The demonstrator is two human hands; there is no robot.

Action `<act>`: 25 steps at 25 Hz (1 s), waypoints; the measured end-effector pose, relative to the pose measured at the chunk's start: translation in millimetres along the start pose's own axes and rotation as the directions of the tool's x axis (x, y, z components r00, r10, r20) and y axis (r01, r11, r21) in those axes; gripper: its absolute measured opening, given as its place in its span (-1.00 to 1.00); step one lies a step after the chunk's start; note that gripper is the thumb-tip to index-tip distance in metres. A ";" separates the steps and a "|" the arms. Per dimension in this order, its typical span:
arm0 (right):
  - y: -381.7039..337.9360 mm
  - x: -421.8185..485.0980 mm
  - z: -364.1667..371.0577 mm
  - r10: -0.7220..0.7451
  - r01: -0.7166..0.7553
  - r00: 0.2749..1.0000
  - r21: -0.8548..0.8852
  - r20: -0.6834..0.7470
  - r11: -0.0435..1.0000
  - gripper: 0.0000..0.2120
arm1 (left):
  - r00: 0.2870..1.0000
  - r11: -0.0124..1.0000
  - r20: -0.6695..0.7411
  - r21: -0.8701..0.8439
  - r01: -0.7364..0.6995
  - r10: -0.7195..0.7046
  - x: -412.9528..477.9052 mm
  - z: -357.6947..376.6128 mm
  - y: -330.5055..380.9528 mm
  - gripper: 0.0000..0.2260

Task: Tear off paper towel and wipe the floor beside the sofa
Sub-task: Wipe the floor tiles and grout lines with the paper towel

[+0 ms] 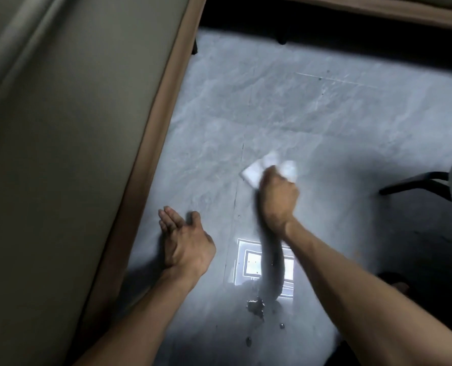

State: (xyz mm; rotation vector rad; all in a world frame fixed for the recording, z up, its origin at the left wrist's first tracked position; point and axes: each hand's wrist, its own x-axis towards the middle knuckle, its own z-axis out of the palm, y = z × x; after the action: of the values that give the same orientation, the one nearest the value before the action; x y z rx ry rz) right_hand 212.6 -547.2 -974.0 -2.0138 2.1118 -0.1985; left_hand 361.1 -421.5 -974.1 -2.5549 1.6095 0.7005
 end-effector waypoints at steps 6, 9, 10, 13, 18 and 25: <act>91.9 -0.3 -30.4 -0.292 0.316 0.943 -0.159 0.160 0.935 -0.94 | 1.000 1.000 -0.019 0.026 -0.009 0.009 0.7 9.2 -3.9 -0.47; 89.9 -16.4 -34.7 0.223 -0.225 0.971 -0.012 -0.087 0.974 -0.87 | 1.000 0.999 0.004 0.035 0.015 -0.015 1.3 10.7 3.8 -0.39; 57.2 -29.5 -22.3 0.179 -0.177 0.983 0.060 -0.040 0.982 -0.88 | 1.000 0.999 0.007 0.040 0.019 -0.020 1.7 10.4 4.6 -0.38; 0.5 -62.5 1.2 -0.326 0.318 0.939 0.079 0.113 0.945 -0.91 | 1.000 0.998 -0.001 0.062 0.016 -0.015 3.1 11.2 0.9 -0.37; 112.8 -6.5 -39.3 -0.021 0.025 0.999 -0.164 0.026 0.986 -0.88 | 1.000 0.997 0.015 0.071 0.017 -0.018 1.0 9.0 1.2 -0.31; -4.7 -44.9 7.5 -0.416 0.406 0.900 0.093 0.133 0.909 -0.88 | 1.000 0.998 -0.021 0.057 -0.008 0.009 1.1 10.6 -1.8 -0.26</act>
State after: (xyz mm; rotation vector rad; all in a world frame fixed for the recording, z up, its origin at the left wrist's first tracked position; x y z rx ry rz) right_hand 220.8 -502.3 -977.3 -2.3340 1.5500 -0.1701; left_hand 359.3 -418.7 -984.5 -2.5256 1.6236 0.6209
